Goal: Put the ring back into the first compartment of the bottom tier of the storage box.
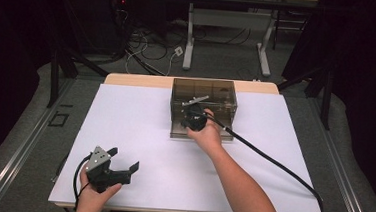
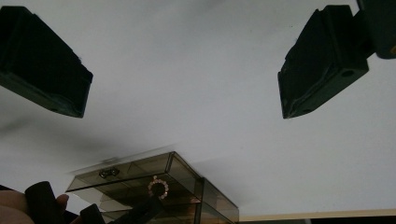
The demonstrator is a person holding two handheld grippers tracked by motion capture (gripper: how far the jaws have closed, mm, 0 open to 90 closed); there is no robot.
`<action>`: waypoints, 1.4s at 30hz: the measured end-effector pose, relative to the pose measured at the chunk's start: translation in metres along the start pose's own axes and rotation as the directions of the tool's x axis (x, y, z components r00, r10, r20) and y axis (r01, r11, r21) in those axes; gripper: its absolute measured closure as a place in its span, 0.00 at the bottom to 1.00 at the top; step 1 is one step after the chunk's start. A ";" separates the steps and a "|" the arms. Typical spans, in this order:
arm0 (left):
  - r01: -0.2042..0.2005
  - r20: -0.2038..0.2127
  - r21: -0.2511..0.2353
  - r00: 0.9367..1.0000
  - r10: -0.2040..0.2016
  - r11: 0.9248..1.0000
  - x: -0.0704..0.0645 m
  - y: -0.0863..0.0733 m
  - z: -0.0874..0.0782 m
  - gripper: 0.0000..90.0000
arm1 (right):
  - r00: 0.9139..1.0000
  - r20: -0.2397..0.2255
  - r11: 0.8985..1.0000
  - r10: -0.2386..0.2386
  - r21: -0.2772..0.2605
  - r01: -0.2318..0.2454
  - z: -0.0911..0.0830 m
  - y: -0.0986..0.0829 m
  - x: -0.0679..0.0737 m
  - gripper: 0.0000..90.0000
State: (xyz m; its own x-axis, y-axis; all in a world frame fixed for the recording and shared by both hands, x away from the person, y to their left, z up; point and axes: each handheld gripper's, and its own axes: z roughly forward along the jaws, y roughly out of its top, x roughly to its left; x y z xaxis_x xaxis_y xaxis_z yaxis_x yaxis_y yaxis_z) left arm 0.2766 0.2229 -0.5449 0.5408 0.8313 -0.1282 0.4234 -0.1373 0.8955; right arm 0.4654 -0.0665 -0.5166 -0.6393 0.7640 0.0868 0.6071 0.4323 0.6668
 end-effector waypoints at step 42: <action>-0.007 0.001 0.001 1.000 0.007 1.000 0.000 0.000 -0.001 0.03 | 1.000 0.024 1.000 0.017 0.007 -0.017 0.014 -0.006 0.001 0.98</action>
State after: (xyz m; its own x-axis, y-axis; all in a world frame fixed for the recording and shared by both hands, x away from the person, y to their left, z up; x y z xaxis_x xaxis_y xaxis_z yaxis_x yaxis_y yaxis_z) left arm 0.2757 0.2231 -0.5439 0.5447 0.8296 -0.1227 0.4205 -0.1436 0.8959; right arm 0.4674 -0.0619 -0.5311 -0.6171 0.7828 0.0804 0.6214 0.4221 0.6601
